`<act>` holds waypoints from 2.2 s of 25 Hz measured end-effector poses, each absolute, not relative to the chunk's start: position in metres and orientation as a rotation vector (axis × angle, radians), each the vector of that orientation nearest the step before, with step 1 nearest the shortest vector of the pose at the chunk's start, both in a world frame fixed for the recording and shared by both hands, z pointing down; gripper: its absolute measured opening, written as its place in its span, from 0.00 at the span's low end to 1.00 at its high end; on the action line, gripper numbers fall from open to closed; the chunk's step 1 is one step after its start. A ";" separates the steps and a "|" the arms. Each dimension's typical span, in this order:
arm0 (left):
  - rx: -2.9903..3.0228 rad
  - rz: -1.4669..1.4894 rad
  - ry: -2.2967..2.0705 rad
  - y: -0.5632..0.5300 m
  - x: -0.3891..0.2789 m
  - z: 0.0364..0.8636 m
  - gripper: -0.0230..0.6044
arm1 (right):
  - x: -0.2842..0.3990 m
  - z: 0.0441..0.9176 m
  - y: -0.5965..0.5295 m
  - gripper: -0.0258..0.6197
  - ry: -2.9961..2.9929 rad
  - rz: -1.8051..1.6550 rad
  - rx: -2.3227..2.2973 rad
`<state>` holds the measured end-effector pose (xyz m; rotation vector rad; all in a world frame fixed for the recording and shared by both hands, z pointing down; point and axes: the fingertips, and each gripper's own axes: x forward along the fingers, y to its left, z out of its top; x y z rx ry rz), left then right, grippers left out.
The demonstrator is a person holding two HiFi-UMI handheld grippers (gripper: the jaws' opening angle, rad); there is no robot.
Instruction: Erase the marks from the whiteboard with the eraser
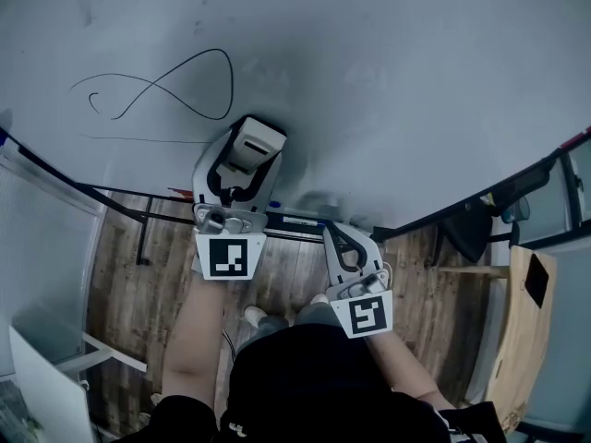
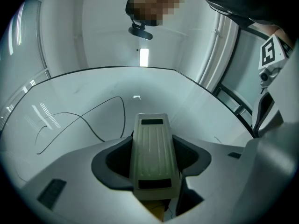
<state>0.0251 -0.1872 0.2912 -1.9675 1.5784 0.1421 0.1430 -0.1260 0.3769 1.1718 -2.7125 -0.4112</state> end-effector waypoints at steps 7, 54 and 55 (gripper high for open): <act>-1.930 0.053 1.620 -0.189 -0.009 0.306 0.45 | 0.110 0.369 -0.147 0.08 -2.778 -0.448 1.083; -1.835 -0.112 1.436 -0.173 -0.282 0.342 0.45 | -0.138 0.374 -0.120 0.08 -2.732 -0.459 1.264; -1.824 -0.123 1.453 -0.173 -0.296 0.340 0.45 | -0.143 0.375 -0.119 0.08 -2.737 -0.460 1.253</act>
